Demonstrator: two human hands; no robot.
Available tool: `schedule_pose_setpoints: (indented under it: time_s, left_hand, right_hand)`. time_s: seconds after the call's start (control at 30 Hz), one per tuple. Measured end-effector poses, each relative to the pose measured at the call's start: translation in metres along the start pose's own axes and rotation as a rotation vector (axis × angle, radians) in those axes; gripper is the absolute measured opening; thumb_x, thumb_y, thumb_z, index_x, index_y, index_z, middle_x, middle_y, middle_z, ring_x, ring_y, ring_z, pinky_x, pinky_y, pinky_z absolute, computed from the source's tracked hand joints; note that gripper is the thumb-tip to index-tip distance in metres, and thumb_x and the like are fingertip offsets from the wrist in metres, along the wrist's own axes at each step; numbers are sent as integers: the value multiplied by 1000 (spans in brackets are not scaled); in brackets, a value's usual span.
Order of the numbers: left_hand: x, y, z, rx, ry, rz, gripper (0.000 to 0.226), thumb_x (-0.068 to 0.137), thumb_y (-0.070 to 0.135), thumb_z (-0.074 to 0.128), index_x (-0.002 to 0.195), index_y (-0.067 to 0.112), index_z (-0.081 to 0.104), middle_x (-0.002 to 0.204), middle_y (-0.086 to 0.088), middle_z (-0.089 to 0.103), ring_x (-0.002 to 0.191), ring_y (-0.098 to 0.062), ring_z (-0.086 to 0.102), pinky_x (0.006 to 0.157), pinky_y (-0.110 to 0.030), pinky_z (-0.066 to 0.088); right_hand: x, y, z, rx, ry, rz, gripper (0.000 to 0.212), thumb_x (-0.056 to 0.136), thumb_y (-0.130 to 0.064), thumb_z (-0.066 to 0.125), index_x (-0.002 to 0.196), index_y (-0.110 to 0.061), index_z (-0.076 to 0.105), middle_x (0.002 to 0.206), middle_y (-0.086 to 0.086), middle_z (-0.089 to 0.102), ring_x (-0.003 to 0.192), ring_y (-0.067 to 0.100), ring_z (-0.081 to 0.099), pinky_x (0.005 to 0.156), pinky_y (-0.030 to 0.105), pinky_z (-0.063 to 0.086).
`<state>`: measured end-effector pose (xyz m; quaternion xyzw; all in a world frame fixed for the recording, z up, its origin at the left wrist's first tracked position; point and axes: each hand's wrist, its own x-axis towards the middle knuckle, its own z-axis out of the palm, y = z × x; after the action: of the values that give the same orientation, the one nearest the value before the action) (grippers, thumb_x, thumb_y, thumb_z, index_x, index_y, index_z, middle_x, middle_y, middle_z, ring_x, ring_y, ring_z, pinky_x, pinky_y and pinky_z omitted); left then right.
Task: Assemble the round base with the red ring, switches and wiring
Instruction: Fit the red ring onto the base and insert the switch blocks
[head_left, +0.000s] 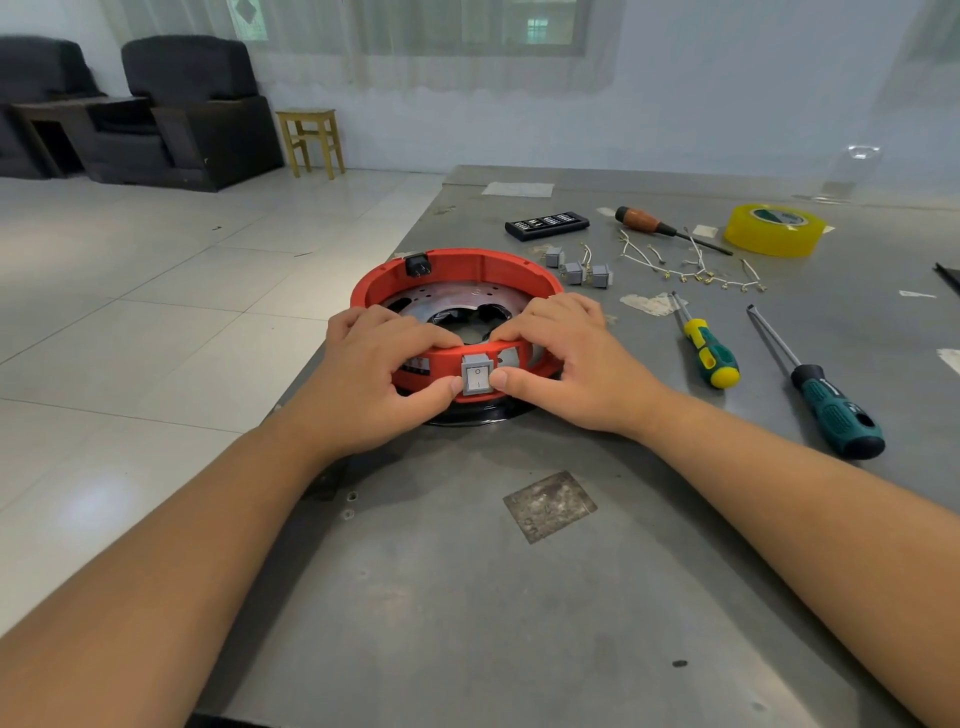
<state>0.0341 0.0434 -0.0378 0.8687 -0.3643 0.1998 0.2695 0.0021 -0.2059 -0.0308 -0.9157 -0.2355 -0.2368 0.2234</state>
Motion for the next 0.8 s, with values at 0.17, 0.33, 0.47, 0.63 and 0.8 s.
schedule_pose_setpoints:
  time_s: [0.17, 0.33, 0.47, 0.63, 0.8]
  left_hand:
    - [1, 1, 3, 17, 17, -11, 26, 87, 62, 47, 109, 50, 56, 101, 22, 62, 105, -2, 44, 107, -28, 16]
    - [1, 5, 6, 34, 36, -21, 27, 86, 62, 46, 103, 45, 58, 96, 19, 62, 102, -6, 47, 105, -30, 19]
    - [2, 7, 6, 35, 42, -17, 32, 85, 63, 44, 103, 41, 60, 94, 17, 62, 96, -7, 48, 104, -30, 20]
    - [3, 8, 7, 28, 57, -32, 33, 85, 64, 45, 102, 40, 59, 87, 27, 53, 90, -4, 47, 102, -29, 23]
    - [3, 7, 9, 25, 70, -51, 35, 84, 65, 46, 102, 39, 60, 87, 27, 52, 91, -2, 43, 101, -29, 25]
  right_hand:
    - [-1, -3, 3, -39, 27, -12, 34, 89, -49, 61, 113, -26, 69, 99, -8, 59, 108, 13, 51, 111, 45, 28]
    - [1, -6, 3, -60, 40, -9, 42, 85, -56, 53, 106, -24, 69, 96, -9, 59, 104, 13, 52, 109, 44, 29]
    - [2, -5, 4, -75, 48, -22, 38, 85, -55, 54, 102, -23, 67, 94, -11, 58, 101, 13, 53, 109, 45, 31]
    - [4, -3, 5, -59, 35, -30, 33, 85, -54, 55, 97, -25, 62, 90, -12, 56, 95, 13, 51, 108, 45, 31]
    - [5, -2, 4, -34, 19, -23, 25, 84, -54, 54, 95, -32, 53, 90, -14, 55, 92, 9, 49, 110, 43, 31]
